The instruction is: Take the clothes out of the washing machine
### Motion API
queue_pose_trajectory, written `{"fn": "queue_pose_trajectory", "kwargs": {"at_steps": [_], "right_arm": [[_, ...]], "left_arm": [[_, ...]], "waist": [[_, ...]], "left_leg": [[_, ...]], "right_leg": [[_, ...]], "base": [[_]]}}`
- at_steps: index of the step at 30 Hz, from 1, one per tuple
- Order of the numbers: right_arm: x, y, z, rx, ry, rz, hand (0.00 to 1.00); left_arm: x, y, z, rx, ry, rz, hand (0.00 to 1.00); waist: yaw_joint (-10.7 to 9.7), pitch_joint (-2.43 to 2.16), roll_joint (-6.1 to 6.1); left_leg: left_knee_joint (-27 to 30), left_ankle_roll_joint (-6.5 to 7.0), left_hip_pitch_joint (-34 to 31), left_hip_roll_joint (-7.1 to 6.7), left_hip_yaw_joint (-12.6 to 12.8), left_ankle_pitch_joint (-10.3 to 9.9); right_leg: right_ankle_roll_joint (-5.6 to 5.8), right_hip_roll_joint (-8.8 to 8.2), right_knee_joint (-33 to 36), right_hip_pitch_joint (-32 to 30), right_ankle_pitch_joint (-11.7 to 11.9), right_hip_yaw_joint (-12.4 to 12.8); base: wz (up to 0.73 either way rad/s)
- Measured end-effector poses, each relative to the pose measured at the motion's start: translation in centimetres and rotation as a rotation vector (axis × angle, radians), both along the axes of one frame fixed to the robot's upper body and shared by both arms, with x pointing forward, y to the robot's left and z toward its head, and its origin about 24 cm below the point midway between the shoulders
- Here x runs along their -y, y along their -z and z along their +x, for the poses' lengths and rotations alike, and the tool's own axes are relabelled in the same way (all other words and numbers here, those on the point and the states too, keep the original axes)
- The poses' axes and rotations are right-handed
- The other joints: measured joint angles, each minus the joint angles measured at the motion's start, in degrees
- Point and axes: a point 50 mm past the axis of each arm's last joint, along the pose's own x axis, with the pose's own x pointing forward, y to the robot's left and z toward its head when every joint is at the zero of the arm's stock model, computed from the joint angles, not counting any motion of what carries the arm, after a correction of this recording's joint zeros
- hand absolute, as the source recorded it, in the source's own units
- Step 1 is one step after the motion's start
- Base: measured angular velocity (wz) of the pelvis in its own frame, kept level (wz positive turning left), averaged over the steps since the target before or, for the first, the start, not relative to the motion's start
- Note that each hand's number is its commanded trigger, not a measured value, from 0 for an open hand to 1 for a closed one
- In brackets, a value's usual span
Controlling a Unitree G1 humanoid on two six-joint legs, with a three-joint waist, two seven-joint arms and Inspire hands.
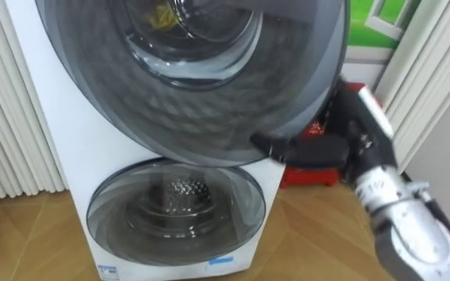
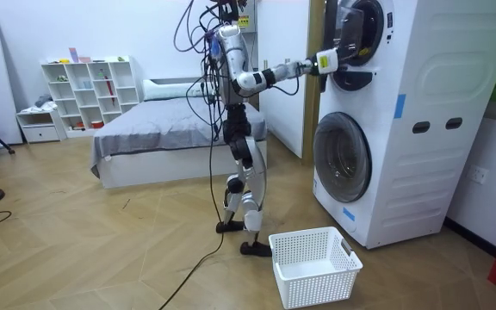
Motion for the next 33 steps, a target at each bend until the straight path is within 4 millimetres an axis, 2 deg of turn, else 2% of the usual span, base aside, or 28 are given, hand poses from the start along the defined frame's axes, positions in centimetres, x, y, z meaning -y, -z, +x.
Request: {"fn": "queue_pose_trajectory", "kwargs": {"at_steps": [3, 5, 11, 16, 20, 30, 33], "right_arm": [[-0.5, 0.0, -0.2, -0.004, -0.041, 0.023, 0.00], [-0.7, -0.4, -0.4, 0.013, -0.052, 0.040, 0.00], [-1.0, -1.2, -1.0, 0.051, -0.101, 0.069, 0.00], [-1.3, -1.5, -1.3, 0.069, -0.178, 0.060, 0.00], [-1.7, -1.9, -1.5, 0.084, -0.235, 0.052, 0.00], [-4.1, -2.7, -2.9, 0.109, -0.372, 0.041, 0.00], [-4.3, -2.8, -2.9, 0.100, -0.384, 0.032, 0.00]], "left_arm": [[0.0, 0.1, -0.4, -0.002, 0.000, -0.009, 0.00], [0.0, 0.1, -0.6, -0.004, 0.000, -0.013, 0.00], [0.2, 0.1, 0.0, 0.021, 0.013, -0.044, 0.00], [0.3, 0.0, 1.6, 0.055, 0.039, -0.051, 0.00], [0.3, -0.1, 2.0, 0.077, 0.044, -0.052, 0.00], [0.0, 0.1, 2.0, 0.049, 0.046, -0.054, 0.00], [-0.1, 0.1, 2.0, 0.044, 0.043, -0.053, 0.00]], "waist": [[-0.1, -0.02, 0.00], [-0.2, -0.09, -0.11], [-0.4, 0.02, 0.10], [-0.5, 0.06, 0.56], [-0.4, 0.03, 0.78], [0.0, -0.54, -0.27], [0.2, -0.71, -0.91]], "left_leg": [[-0.1, 0.03, -0.1, -0.09, -0.1, 0.0], [-0.1, 0.05, -0.1, -0.15, -0.1, 0.0], [-0.3, 0.06, -0.2, -0.15, 0.5, 0.0], [-0.3, 0.05, -0.3, -0.14, 0.5, 0.0], [-0.4, -0.01, -0.3, -0.17, 0.5, 0.0], [0.2, -0.54, -1.3, -0.22, 0.8, 0.3], [0.2, -0.73, -1.3, -0.20, 0.9, 0.4]], "right_leg": [[-0.57, 0.02, 0.1, -0.1, -0.2, -0.3], [-1.96, -0.12, 0.2, 0.0, 0.4, -0.5], [-1.96, -0.56, 0.1, 0.0, 0.3, -1.2], [-2.03, -0.75, 1.0, -0.4, -0.2, -1.4], [-2.21, -0.91, 2.0, -0.9, -0.5, -1.3], [-2.97, -0.92, 4.0, -3.0, -0.9, -0.6], [-2.43, -0.90, 3.9, -3.1, -1.4, -0.6]], "base": [[0.07], [0.07], [0.02], [0.04], [-0.01], [-0.04], [-0.03]]}}
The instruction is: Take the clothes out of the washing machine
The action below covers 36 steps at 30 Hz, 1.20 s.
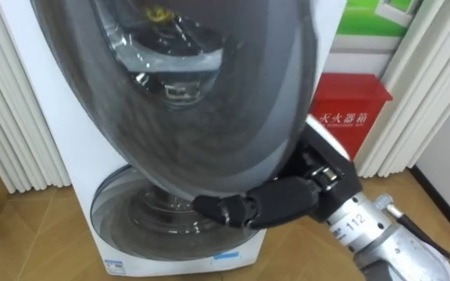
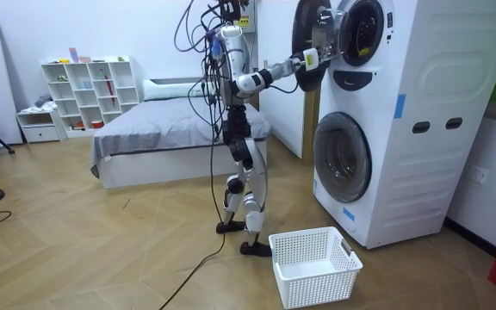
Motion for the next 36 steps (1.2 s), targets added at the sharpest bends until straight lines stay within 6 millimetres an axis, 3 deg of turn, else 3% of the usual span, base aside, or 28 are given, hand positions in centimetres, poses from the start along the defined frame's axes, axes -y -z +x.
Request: {"fn": "queue_pose_trajectory", "kwargs": {"at_steps": [27, 32, 36], "right_arm": [[-0.7, -1.6, -0.8, 0.099, -0.222, -0.114, 0.00], [-1.3, -2.7, -0.8, 0.153, -0.261, -0.111, 0.00], [-2.9, -3.3, -1.3, 0.198, -0.355, -0.095, 0.00]], "left_arm": [[0.0, -0.1, 0.8, 0.035, 0.001, -0.007, 0.00], [0.1, -0.2, 1.2, 0.055, 0.012, -0.006, 0.00], [0.2, -0.1, 1.2, 0.049, 0.030, -0.008, 0.00]], "waist": [[0.0, 0.07, 0.06], [2.0, 0.08, -0.05], [3.4, 0.25, -0.14]], "left_leg": [[-0.1, -0.40, -0.4, 0.15, -0.6, 0.2], [-0.1, -0.39, -0.5, 0.15, -1.4, 0.3], [-0.2, -0.23, -0.4, -0.02, -3.4, 0.4]], "right_leg": [[-0.56, -0.07, -0.1, -0.1, 0.2, -0.9], [-1.03, -0.09, -0.1, 0.2, 0.4, -1.1], [-0.74, -0.54, -0.4, 1.1, -0.1, -2.6]], "base": [[0.01], [0.09], [0.23]]}}
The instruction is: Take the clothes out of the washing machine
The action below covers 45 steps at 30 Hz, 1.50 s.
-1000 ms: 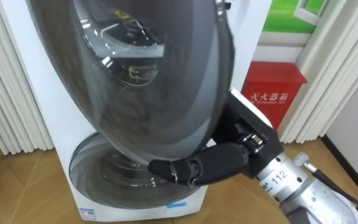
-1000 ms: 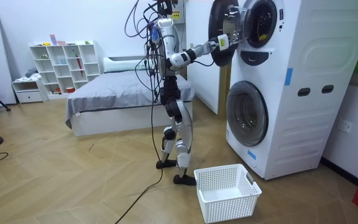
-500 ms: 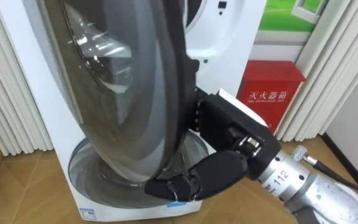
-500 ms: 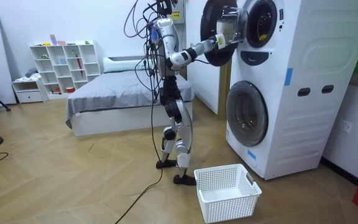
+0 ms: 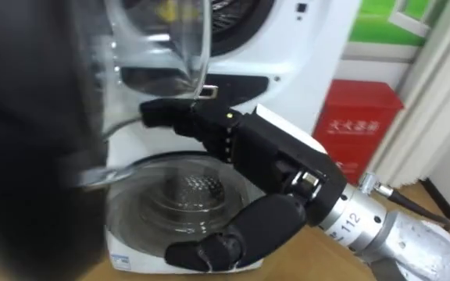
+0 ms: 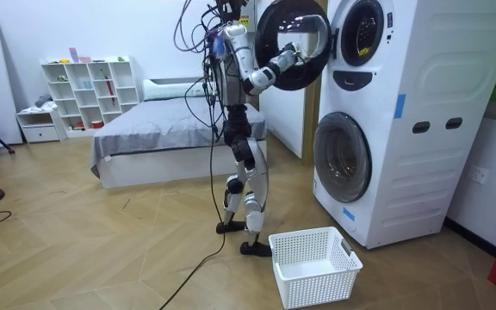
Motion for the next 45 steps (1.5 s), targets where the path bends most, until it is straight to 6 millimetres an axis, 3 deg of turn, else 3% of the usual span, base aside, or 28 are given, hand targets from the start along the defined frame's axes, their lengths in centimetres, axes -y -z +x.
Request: {"fn": "queue_pose_trajectory", "kwargs": {"at_steps": [2, 4, 12, 23, 27, 29, 35, 39, 45], "right_arm": [[-0.7, -0.5, -0.3, 0.028, -0.048, 0.014, 0.00], [-1.4, -1.2, -0.6, 0.056, -0.108, 0.052, 0.00], [-1.8, -2.2, -1.2, 0.104, -0.189, 0.145, 0.00], [-2.2, -1.5, -1.4, 0.075, -0.218, 0.125, 0.00], [-1.1, -1.0, -1.1, 0.048, -0.145, 0.138, 0.00], [-0.3, -1.1, -0.8, 0.051, -0.092, 0.145, 0.00], [2.4, -1.7, 0.6, 0.091, 0.119, 0.165, 0.00], [3.5, -0.8, 1.3, 0.042, 0.227, 0.186, 0.00], [4.1, -0.8, 2.1, 0.032, 0.338, 0.209, 0.00]], "left_arm": [[0.0, 0.0, 0.0, 0.003, 0.002, -0.002, 0.00], [0.0, 0.0, -0.1, -0.002, 0.001, -0.001, 0.00], [0.0, 0.1, -0.3, -0.011, 0.003, -0.006, 0.00], [0.1, 0.1, -0.2, -0.013, 0.003, -0.016, 0.00], [-0.1, 0.0, -0.3, 0.000, -0.027, -0.004, 0.00], [-0.2, 0.0, -0.6, 0.004, -0.039, 0.001, 0.00], [0.3, 0.2, -1.4, -0.008, -0.060, -0.012, 0.00], [0.5, 0.1, -1.0, 0.013, -0.057, -0.018, 0.00], [0.9, 0.2, -0.8, 0.016, -0.054, -0.026, 0.00]], "waist": [[1.0, 0.11, -0.39], [1.3, 0.54, -0.88], [2.9, 0.64, -0.85], [2.5, 0.66, -0.81], [2.2, 0.74, -0.64], [1.0, 0.87, -0.30], [-0.9, 1.13, 1.28], [-1.6, 0.94, 1.89], [-2.1, 0.72, 1.63]], "left_leg": [[0.0, 0.03, 0.0, -0.05, -0.3, 0.0], [0.0, 0.08, 0.2, -0.11, -1.3, 0.0], [-0.5, 0.31, 0.4, -0.26, -3.2, -0.1], [-0.9, 0.37, 0.4, -0.30, -3.2, -0.1], [-0.9, 0.41, 0.4, -0.33, -3.1, -0.1], [-0.8, 0.47, 0.4, -0.26, -3.2, -0.1], [-0.5, 0.58, 0.9, -0.05, -1.8, -0.2], [-0.5, 0.58, 1.2, 0.00, -0.6, -0.2], [-0.4, 0.58, 1.2, 0.02, 0.0, -0.2]], "right_leg": [[0.09, -0.11, 0.1, 0.1, -0.3, -0.2], [0.33, -0.38, -0.3, 1.1, -0.4, -1.3], [0.83, -0.59, -0.9, 2.1, -0.8, -2.9], [1.06, -0.78, -0.9, 2.0, -1.0, -2.9], [1.11, -0.78, -1.0, 2.1, -1.0, -2.9], [1.16, -0.83, -1.5, 2.6, -1.0, -3.5], [1.26, -0.71, -1.9, 3.5, -0.9, -3.4], [1.43, -0.74, -2.1, 3.8, -1.1, -3.4], [1.46, -0.70, -2.1, 3.7, -1.1, -3.2]], "base": [[0.16], [0.25], [0.13], [0.00], [0.01], [0.10], [0.01], [0.00], [0.00]]}}
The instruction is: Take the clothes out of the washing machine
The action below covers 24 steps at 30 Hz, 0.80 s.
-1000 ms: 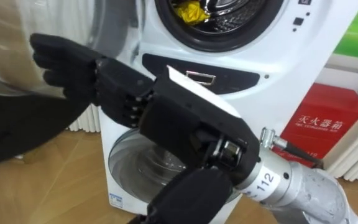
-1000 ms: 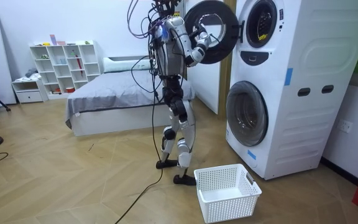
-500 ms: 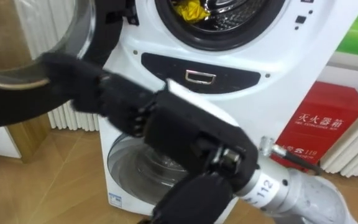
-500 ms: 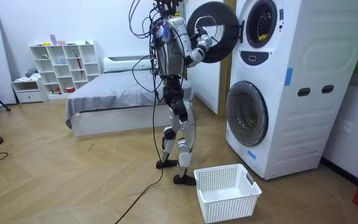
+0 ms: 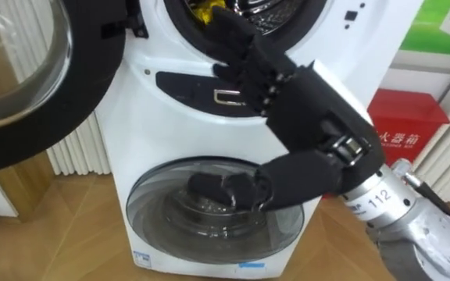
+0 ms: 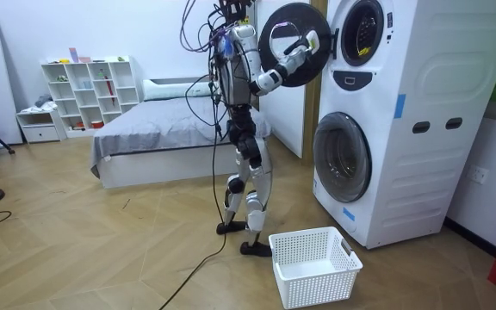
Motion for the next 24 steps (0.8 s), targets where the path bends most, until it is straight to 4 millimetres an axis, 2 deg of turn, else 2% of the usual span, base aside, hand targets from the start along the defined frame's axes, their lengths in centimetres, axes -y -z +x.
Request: {"fn": "queue_pose_trajectory", "kwargs": {"at_steps": [3, 6, 9, 11, 12, 14, 16, 17, 18, 20, 21, 22, 23, 24], "right_arm": [[0.1, -0.4, 0.7, 0.016, 0.046, -0.002, 0.00], [0.3, -0.7, 1.9, 0.007, 0.093, 0.018, 0.00], [0.2, -0.9, 2.2, 0.006, 0.113, 0.035, 0.00], [0.2, -0.9, 2.4, 0.004, 0.129, 0.038, 0.00], [0.2, -0.9, 2.7, 0.001, 0.144, 0.040, 0.00], [0.3, -0.7, 3.2, -0.013, 0.161, 0.040, 0.00], [0.4, 0.1, 4.0, -0.054, 0.194, 0.040, 0.00], [0.5, 0.3, 4.1, -0.065, 0.204, 0.037, 0.00], [0.4, 0.7, 4.3, -0.081, 0.214, 0.032, 0.00], [0.4, 0.8, 4.3, -0.080, 0.237, 0.025, 0.00], [0.6, 0.8, 4.4, -0.082, 0.259, 0.031, 0.00], [0.8, 0.8, 4.5, -0.085, 0.277, 0.038, 0.00], [0.9, 0.8, 4.5, -0.083, 0.283, 0.035, 0.00], [1.1, 0.8, 4.5, -0.082, 0.290, 0.028, 0.00]], "left_arm": [[0.0, 0.0, 0.0, -0.001, -0.001, 0.005, 0.00], [-0.1, 0.0, 0.1, 0.005, -0.001, 0.016, 0.00], [-0.2, 0.0, -0.3, -0.003, -0.021, 0.020, 0.00], [-0.4, 0.0, -0.4, -0.010, -0.032, 0.033, 0.00], [-0.6, -0.1, -0.4, -0.008, -0.047, 0.043, 0.00], [-0.6, -0.1, -0.5, -0.010, -0.061, 0.043, 0.00], [-0.9, -0.1, -0.5, -0.007, -0.083, 0.044, 0.00], [-0.9, -0.1, -0.6, -0.009, -0.085, 0.046, 0.00], [-1.1, -0.1, -0.9, -0.015, -0.092, 0.048, 0.00], [-1.2, -0.1, -1.3, -0.027, -0.106, 0.050, 0.00], [-1.2, -0.1, -1.6, -0.037, -0.106, 0.050, 0.00], [-1.1, -0.1, -1.7, -0.044, -0.104, 0.044, 0.00], [-0.9, 0.0, -1.7, -0.047, -0.103, 0.041, 0.00], [-0.9, 0.0, -1.8, -0.048, -0.104, 0.038, 0.00]], "waist": [[0.3, -0.11, -0.17], [1.4, -0.17, -0.31], [2.6, 0.13, -0.47], [3.4, 0.33, -1.17], [3.8, 0.58, -1.65], [4.4, 0.63, -1.62], [5.8, 0.68, -1.57], [6.2, 0.67, -1.57], [6.4, 0.68, -1.57], [6.1, 0.82, -1.54], [5.6, 0.91, -1.92], [5.5, 0.94, -2.40], [5.5, 0.90, -2.49], [6.9, 0.95, -2.54]], "left_leg": [[0.1, 0.00, 0.1, 0.01, 0.2, 0.0], [0.3, 0.01, 0.6, 0.04, 0.6, 0.0], [0.6, 0.01, 1.3, 0.15, 0.7, 0.0], [1.3, -0.03, 1.1, 0.18, 0.6, 0.0], [2.5, -0.22, 0.8, 0.26, 0.6, -0.3], [5.1, -0.48, -0.2, 1.09, 0.7, -1.9], [11.0, -1.07, -2.2, 2.10, 0.7, -3.9], [12.5, -1.21, -2.7, 2.28, 0.8, -4.2], [15.3, -1.41, -3.7, 2.68, 1.1, -4.4], [22.0, -1.33, -7.2, 3.14, 1.2, -4.1], [25.6, -1.09, -10.7, 2.44, 0.8, -3.9], [24.4, -0.92, -14.2, 0.82, 0.8, -3.8], [22.8, -0.93, -15.8, -0.17, 0.9, -3.5], [17.3, -1.03, -18.0, -1.93, 1.2, -1.3]], "right_leg": [[-0.01, -0.02, 0.2, 0.1, 0.0, 0.1], [-0.05, 0.12, 0.4, 0.2, 0.0, 0.3], [0.02, 0.03, 0.3, 1.1, -0.2, 0.3], [-0.02, 0.00, 0.7, 1.3, -0.7, 0.0], [-0.07, -0.27, 1.5, 1.3, -1.3, -0.4], [-0.40, -0.24, 2.7, 1.3, -2.2, -1.3], [-0.61, -0.12, 4.7, 1.2, -4.1, -1.8], [-0.66, -0.16, 5.4, 1.2, -4.7, -1.9], [-0.80, -0.21, 6.1, 1.4, -5.9, -2.1], [-1.32, -0.14, 6.4, 2.0, -6.8, -1.7], [-1.72, 0.11, 6.5, 2.2, -7.3, 0.6], [-1.97, 0.29, 6.4, 2.5, -7.5, 3.6], [-2.02, 0.30, 6.4, 2.7, -7.5, 4.6], [-2.06, 0.49, 6.2, 3.2, -7.5, 7.3]], "base": [[-0.02], [-0.05], [0.02], [0.11], [0.21], [0.19], [0.13], [0.17], [0.29], [0.52], [0.73], [0.68], [0.42], [0.07]]}}
